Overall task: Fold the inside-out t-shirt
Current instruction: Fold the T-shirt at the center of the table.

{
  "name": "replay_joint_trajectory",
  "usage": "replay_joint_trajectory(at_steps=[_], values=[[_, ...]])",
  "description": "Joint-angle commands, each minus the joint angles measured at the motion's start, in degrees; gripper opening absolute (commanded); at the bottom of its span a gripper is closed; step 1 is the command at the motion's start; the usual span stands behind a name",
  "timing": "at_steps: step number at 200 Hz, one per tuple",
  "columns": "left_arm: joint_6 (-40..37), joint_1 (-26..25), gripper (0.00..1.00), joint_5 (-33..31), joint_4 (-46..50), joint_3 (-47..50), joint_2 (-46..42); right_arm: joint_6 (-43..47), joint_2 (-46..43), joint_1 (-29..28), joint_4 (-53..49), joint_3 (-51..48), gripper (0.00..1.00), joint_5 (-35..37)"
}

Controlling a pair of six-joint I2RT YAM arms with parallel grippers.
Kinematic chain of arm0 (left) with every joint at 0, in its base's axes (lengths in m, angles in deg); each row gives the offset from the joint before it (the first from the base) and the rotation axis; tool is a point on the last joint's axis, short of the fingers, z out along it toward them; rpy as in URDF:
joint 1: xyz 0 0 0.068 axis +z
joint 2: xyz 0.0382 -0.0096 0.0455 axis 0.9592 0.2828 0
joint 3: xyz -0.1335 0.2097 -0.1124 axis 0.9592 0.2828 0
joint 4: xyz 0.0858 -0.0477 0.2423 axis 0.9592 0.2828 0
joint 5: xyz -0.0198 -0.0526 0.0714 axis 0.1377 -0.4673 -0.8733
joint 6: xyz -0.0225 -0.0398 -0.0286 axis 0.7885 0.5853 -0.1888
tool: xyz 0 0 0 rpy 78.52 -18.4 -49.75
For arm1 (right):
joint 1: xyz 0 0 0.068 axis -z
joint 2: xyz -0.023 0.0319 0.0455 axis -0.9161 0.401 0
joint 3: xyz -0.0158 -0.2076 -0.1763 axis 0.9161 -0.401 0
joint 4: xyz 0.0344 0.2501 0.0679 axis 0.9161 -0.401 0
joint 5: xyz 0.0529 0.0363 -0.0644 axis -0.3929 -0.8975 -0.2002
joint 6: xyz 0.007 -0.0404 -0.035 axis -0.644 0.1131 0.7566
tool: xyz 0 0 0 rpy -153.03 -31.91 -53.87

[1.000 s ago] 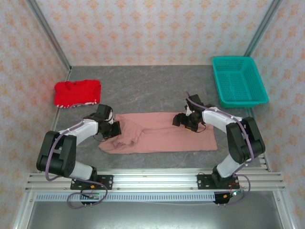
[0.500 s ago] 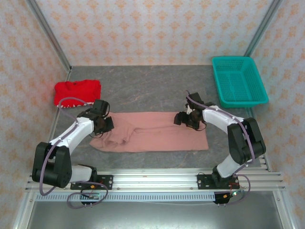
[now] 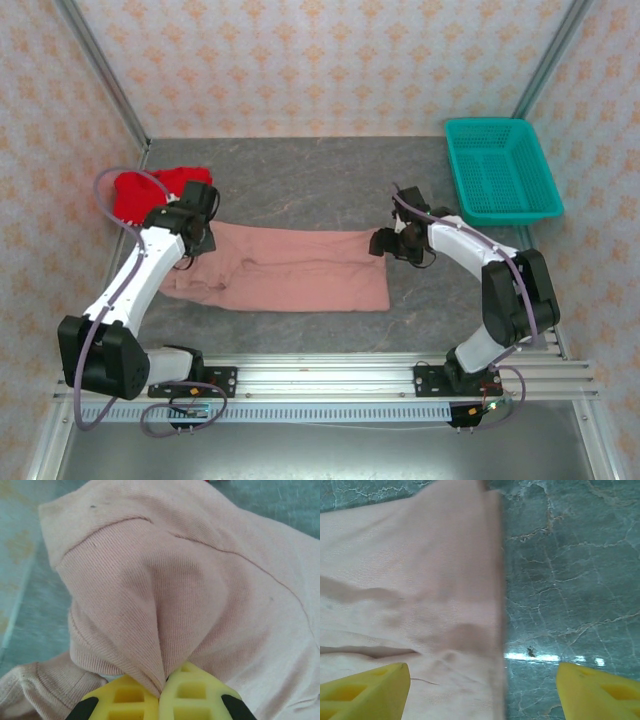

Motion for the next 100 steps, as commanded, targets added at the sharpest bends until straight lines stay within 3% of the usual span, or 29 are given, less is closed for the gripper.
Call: replay_joint_trajectory(at_steps=[1, 42, 100], values=[[-4.3, -1.0, 0.0, -10.4, 9.0, -5.4, -0.5, 0.9, -1.9, 0.6, -2.2, 1.6, 0.77, 1.8], [-4.6, -5.8, 0.0, -13.1, 14.3, -12.8, 2.5, 0.8, -1.7, 0.7, -1.8, 1.9, 0.77, 1.4], [0.3, -20.1, 0.0, -14.2, 19.1, -21.0, 12.0, 0.5, -1.5, 0.7, -1.6, 1.3, 0.78, 1.2]])
